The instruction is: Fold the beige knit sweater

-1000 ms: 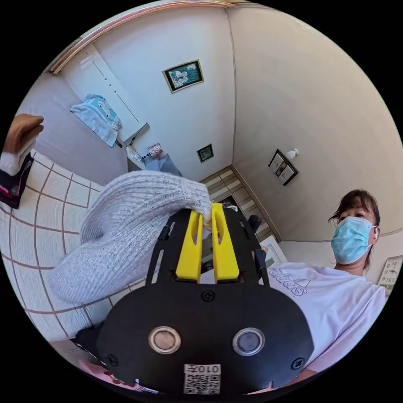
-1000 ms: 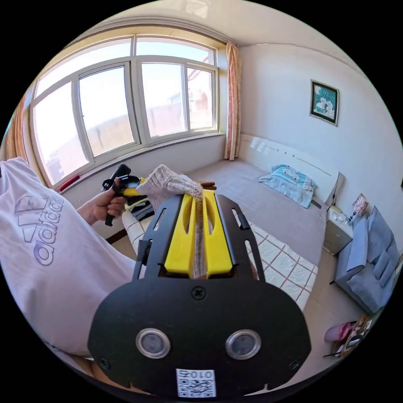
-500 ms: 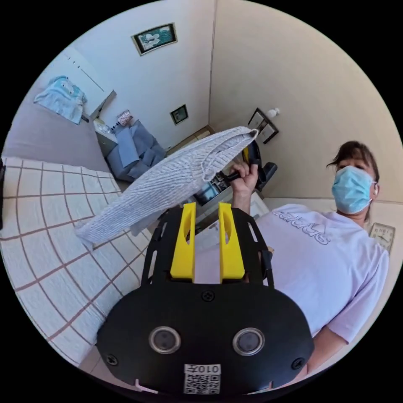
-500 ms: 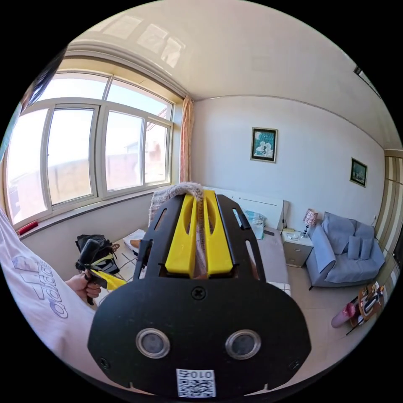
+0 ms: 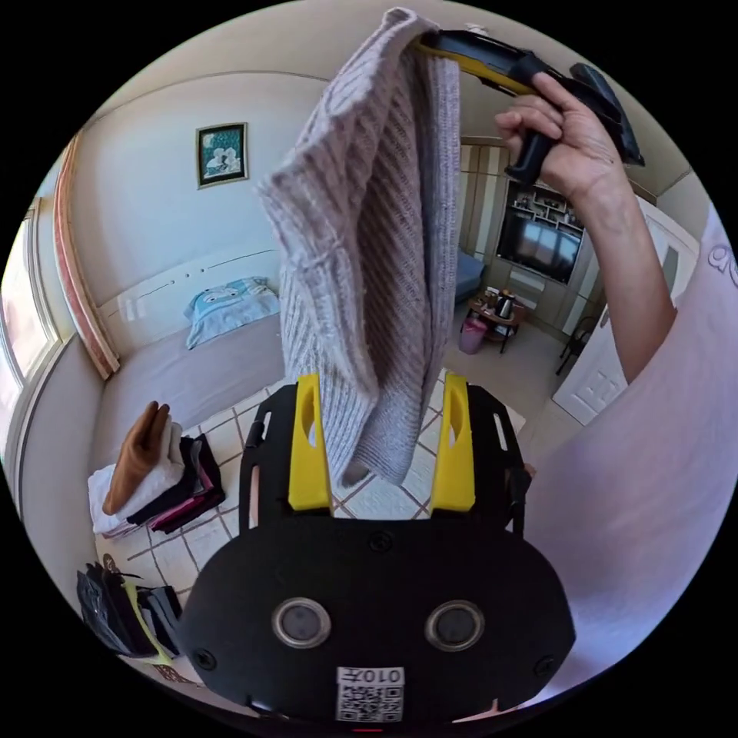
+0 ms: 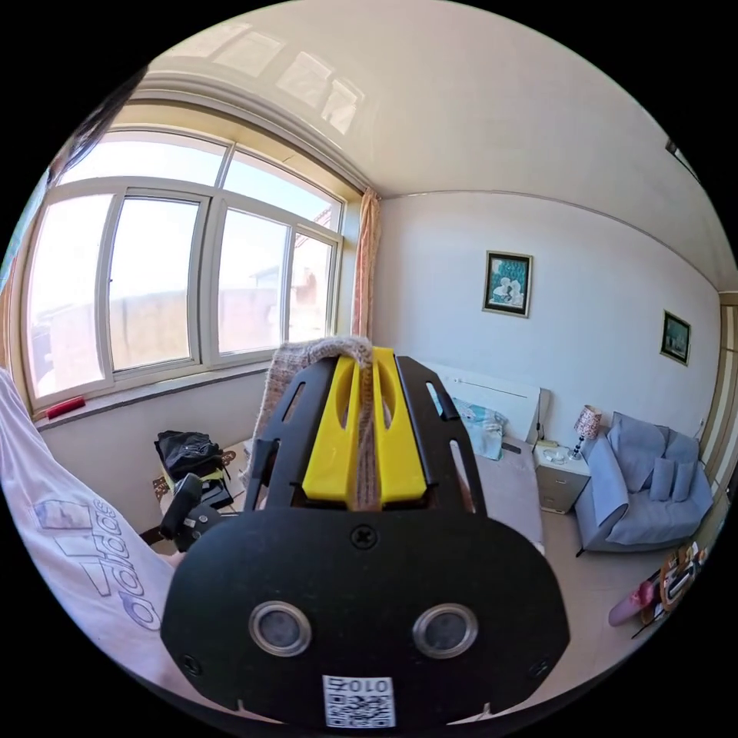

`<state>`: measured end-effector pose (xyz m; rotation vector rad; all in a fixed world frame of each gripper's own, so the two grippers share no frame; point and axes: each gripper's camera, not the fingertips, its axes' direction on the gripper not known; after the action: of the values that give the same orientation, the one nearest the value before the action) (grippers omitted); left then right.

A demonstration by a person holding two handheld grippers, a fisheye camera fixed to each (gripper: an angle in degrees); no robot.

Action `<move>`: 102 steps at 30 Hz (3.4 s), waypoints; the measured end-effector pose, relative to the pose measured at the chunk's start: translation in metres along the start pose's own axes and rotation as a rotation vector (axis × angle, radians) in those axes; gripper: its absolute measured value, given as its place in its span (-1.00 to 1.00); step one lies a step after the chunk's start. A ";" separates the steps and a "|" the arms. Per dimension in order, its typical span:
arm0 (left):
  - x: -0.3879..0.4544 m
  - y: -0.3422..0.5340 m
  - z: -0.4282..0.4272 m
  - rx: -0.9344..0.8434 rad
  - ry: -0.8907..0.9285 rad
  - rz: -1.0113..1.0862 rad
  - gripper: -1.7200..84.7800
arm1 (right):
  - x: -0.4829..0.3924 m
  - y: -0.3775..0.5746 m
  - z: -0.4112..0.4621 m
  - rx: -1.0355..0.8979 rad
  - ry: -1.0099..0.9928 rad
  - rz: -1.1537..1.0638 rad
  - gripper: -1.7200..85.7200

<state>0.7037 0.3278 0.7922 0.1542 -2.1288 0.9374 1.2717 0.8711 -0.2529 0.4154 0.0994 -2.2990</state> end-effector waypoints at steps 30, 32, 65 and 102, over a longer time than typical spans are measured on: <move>0.014 0.013 0.095 -0.019 0.090 -0.084 -0.72 | -0.089 -0.005 -0.064 -0.013 -0.034 -0.027 -0.87; 0.011 0.013 0.094 -0.007 0.058 -0.093 -0.70 | -0.088 -0.008 -0.069 -0.015 -0.020 -0.014 -0.87; -0.017 -0.044 0.089 0.044 0.334 0.278 -0.95 | -0.017 -0.134 -0.110 -0.093 0.068 0.013 -0.87; -0.284 -0.069 -0.087 -0.102 0.235 -0.259 -0.97 | 0.348 -0.182 -0.032 -0.732 -0.164 0.211 -0.92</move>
<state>0.9781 0.2824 0.6670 0.2496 -1.8814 0.6598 0.9256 0.7614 -0.4071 -0.1359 0.7472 -1.9111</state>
